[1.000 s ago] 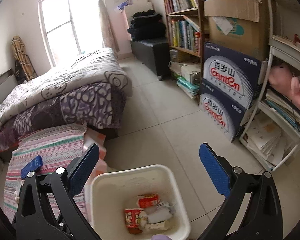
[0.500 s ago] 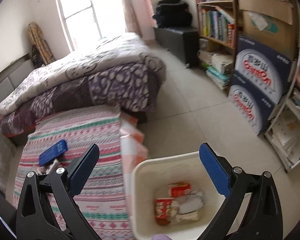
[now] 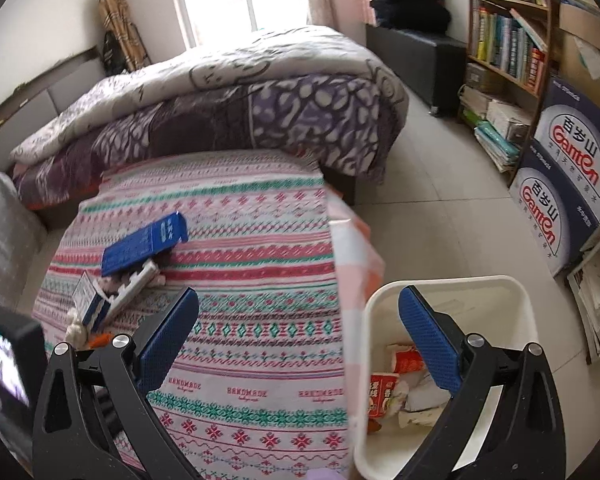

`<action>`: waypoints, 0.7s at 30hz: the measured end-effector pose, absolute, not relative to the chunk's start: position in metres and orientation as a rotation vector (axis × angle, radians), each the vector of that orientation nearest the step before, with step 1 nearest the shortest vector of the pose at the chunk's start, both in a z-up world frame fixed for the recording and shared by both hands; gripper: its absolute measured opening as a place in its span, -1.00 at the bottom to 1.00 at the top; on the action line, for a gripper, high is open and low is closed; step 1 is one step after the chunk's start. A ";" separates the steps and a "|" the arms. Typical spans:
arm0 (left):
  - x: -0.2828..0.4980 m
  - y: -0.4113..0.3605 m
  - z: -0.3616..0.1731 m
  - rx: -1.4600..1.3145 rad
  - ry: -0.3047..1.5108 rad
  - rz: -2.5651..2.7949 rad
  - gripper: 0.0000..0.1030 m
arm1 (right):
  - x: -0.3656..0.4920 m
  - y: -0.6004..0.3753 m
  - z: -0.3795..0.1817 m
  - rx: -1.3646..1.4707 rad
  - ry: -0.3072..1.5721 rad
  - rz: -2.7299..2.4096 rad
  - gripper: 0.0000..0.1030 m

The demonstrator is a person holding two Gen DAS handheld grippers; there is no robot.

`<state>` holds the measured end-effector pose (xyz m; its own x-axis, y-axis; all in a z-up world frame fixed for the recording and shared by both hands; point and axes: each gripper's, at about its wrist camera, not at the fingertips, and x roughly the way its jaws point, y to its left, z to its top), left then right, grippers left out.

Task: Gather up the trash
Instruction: 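Move the left tool to the blanket and grasp the other orange strip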

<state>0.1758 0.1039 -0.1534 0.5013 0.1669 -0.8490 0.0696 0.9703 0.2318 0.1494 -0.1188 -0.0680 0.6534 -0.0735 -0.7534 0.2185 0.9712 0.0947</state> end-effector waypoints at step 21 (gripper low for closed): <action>0.204 0.158 -0.169 -0.016 1.143 -0.130 -0.36 | 0.160 -0.101 -0.084 0.189 0.906 -0.122 0.86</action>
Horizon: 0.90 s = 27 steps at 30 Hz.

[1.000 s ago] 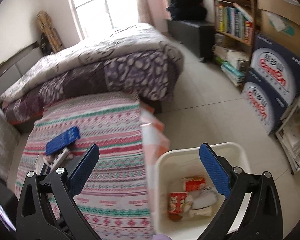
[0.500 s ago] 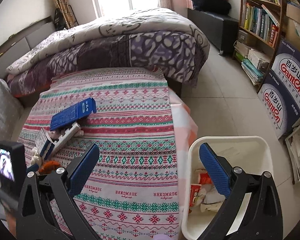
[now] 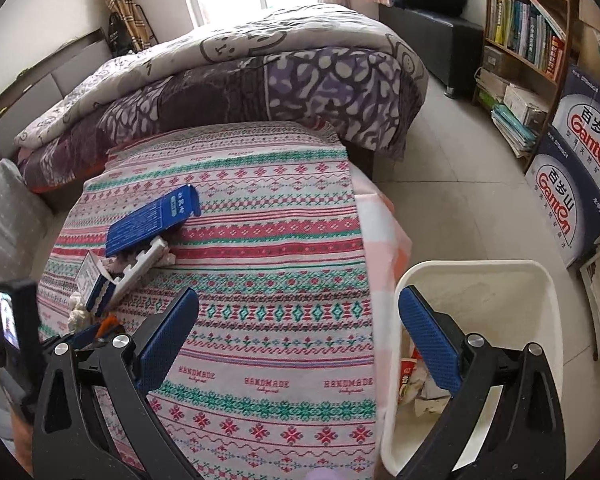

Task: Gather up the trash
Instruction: 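Move the left tool to the blanket and grasp the other orange strip, then grasp the white tissue ball with the right tool while left holds the orange strip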

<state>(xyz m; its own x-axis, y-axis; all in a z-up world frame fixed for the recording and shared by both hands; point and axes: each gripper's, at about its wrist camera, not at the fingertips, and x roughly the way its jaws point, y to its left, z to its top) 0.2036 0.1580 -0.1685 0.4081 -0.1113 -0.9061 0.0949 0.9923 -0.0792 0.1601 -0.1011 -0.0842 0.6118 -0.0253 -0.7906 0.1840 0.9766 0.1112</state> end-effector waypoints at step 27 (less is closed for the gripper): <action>0.115 0.295 -0.003 -0.329 0.726 0.212 -0.41 | 0.183 0.103 -0.130 -0.026 0.935 0.285 0.74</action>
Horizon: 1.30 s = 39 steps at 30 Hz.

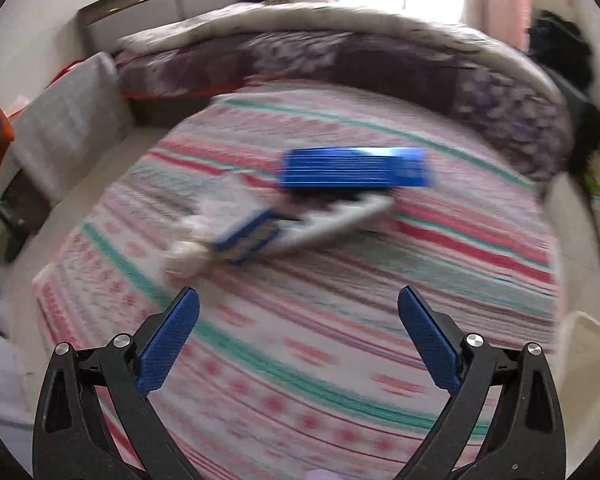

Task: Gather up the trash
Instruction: 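Grasp the white tissue ball with the right tool while left holds the orange strip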

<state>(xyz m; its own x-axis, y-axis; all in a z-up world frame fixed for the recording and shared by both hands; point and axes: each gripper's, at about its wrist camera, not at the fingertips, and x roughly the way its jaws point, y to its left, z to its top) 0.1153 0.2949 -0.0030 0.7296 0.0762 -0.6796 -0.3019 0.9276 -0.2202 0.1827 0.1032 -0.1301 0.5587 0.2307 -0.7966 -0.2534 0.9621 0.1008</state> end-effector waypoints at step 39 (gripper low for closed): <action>0.104 0.285 0.007 -0.328 0.665 0.215 -0.40 | 0.170 0.080 -0.058 0.081 0.743 0.342 -0.53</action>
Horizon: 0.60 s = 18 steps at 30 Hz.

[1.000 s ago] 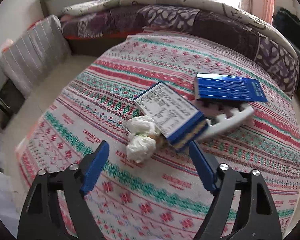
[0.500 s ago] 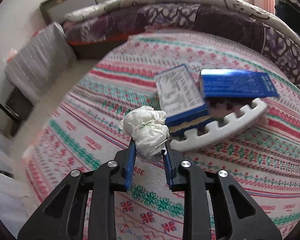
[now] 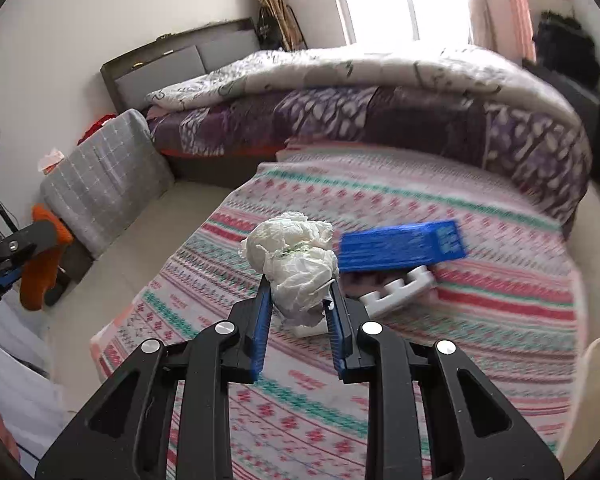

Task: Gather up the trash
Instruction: 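Grasp the white tissue ball with the right tool while left holds the orange strip, then carry the tissue ball into the white bin and release with right while left carries strip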

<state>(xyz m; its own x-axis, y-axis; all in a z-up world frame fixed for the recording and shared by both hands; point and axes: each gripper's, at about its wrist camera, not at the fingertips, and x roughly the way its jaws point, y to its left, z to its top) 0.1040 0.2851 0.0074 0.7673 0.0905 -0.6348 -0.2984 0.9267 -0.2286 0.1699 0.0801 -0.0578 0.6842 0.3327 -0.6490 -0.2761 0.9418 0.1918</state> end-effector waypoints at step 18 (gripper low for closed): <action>0.105 0.220 0.007 -0.208 0.634 0.162 -0.40 | 0.130 -0.010 -0.040 0.029 0.646 0.191 -0.52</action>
<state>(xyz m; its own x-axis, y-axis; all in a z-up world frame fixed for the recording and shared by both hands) 0.1053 0.2203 0.0069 0.7943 0.0866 -0.6013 -0.2131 0.9666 -0.1422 0.1302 -0.0103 -0.0402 0.7816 0.1861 -0.5954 -0.1679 0.9820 0.0865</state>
